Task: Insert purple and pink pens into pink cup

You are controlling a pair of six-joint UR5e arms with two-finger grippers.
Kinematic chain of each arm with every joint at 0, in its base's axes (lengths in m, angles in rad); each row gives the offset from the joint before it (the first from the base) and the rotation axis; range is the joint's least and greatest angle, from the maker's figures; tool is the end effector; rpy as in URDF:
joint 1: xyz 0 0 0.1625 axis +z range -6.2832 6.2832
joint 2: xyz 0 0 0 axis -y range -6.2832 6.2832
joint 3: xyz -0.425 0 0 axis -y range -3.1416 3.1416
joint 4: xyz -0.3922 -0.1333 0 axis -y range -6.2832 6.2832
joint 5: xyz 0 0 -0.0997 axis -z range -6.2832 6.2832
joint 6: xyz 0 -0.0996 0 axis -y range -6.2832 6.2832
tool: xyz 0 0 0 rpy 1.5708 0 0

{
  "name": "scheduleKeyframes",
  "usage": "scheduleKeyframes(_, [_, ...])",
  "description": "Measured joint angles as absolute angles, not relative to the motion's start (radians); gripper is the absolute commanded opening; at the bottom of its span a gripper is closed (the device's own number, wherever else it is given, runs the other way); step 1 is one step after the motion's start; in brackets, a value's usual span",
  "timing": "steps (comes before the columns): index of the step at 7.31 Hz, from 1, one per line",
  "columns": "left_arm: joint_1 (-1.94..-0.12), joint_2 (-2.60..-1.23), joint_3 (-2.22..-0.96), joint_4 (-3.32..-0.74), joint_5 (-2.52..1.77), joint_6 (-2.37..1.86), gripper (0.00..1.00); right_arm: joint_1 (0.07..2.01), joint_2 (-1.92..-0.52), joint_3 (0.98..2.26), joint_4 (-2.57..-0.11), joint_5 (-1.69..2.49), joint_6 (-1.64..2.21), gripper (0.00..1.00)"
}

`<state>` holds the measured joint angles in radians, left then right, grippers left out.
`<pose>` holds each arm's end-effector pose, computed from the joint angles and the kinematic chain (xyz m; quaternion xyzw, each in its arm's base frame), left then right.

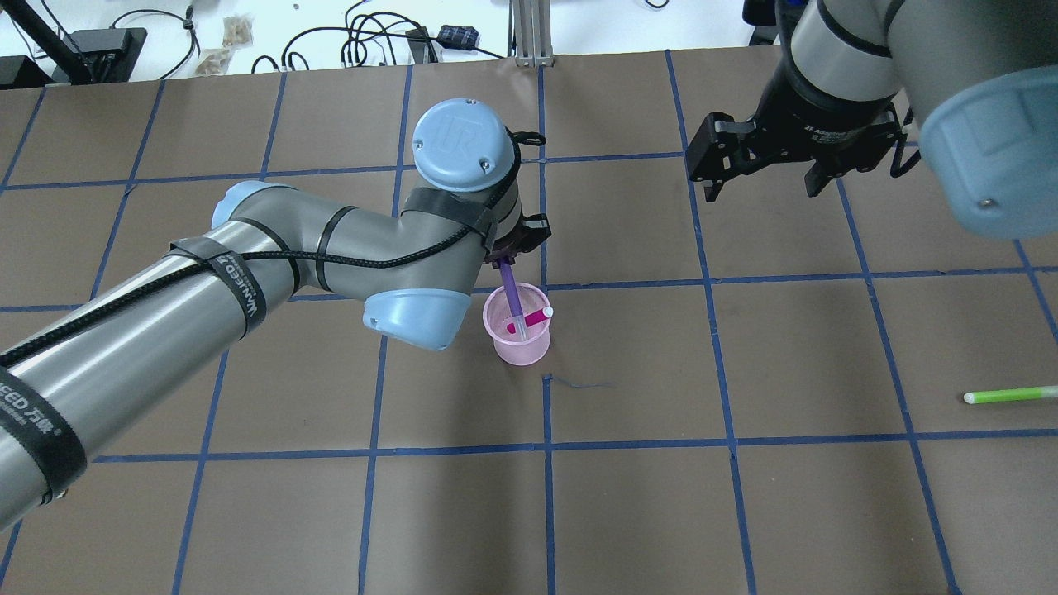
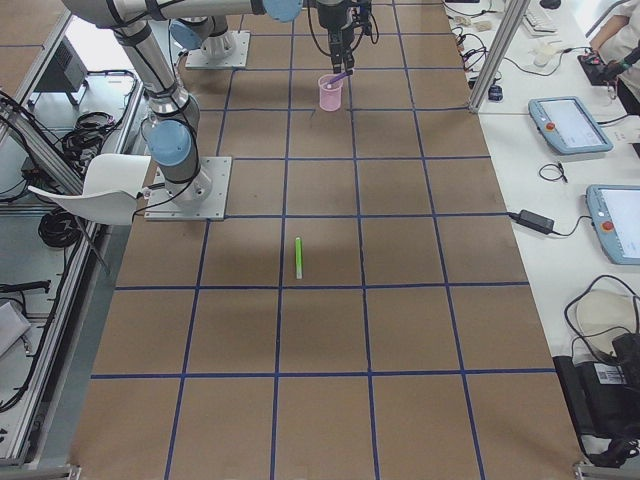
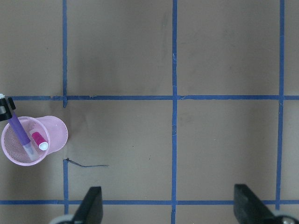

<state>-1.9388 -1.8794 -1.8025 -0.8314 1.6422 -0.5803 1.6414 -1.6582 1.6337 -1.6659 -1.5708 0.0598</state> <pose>-0.3274 -0.4984 0.2880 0.1089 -0.9884 0.1046 0.0137 0.1658 -0.4553 0.5085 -0.0054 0.9982 -0.0596 0.0039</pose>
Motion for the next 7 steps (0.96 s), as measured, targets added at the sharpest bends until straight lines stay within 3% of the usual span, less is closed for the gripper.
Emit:
scheduleKeyframes(2, [-1.944, -1.879, -1.802, -0.831, 1.645, -0.581, 0.77, 1.641, -1.658, 1.634, -1.666, -1.571, 0.06, 1.0])
scheduleKeyframes(3, [-1.948, -1.877, -1.801, -0.831, 1.647, -0.58, 0.85, 1.641, -1.658, 1.634, -1.666, -1.571, 0.06, 1.0])
scheduleKeyframes(4, [-1.954, -1.873, -1.797, -0.83, 1.65, -0.577, 1.0, 1.641, -1.658, 1.634, -1.666, -1.571, 0.06, 1.0])
scheduleKeyframes(7, [-1.897, -1.837, -1.758, -0.86, 1.655, -0.515, 1.0, 1.641, -1.658, 1.634, -1.666, -1.569, 0.06, 1.0])
